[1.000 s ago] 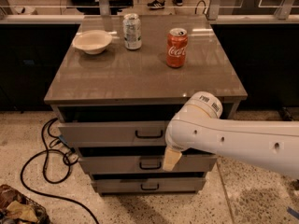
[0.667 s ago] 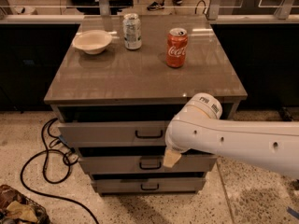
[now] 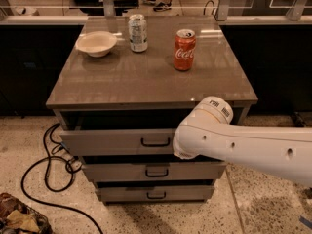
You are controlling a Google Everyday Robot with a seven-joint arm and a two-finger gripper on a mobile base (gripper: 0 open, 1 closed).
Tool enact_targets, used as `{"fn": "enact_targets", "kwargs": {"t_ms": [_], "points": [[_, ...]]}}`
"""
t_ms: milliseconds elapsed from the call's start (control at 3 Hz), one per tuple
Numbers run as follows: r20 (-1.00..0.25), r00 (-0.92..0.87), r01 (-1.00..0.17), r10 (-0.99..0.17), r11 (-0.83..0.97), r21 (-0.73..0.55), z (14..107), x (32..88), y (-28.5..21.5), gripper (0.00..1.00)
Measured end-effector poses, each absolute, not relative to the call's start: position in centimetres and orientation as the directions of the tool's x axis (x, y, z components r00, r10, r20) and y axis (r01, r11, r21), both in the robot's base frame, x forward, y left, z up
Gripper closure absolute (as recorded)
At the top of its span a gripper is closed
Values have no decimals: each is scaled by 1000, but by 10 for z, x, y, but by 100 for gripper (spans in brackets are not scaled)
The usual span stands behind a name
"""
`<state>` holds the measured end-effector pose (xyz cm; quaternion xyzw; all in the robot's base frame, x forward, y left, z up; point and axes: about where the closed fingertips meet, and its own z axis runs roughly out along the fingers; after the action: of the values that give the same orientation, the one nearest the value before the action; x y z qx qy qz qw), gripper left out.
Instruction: Open top drawer
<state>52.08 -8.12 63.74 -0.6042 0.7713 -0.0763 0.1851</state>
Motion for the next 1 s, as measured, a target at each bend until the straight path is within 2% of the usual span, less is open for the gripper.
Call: {"fn": "enact_targets", "kwargs": {"t_ms": [333, 667, 1000], "points": [[-193, -201, -904, -960, 258, -341, 641, 521, -81, 87], [-193, -201, -904, -960, 258, -342, 646, 521, -81, 100], [-193, -201, -904, -960, 258, -342, 647, 521, -81, 100]]}}
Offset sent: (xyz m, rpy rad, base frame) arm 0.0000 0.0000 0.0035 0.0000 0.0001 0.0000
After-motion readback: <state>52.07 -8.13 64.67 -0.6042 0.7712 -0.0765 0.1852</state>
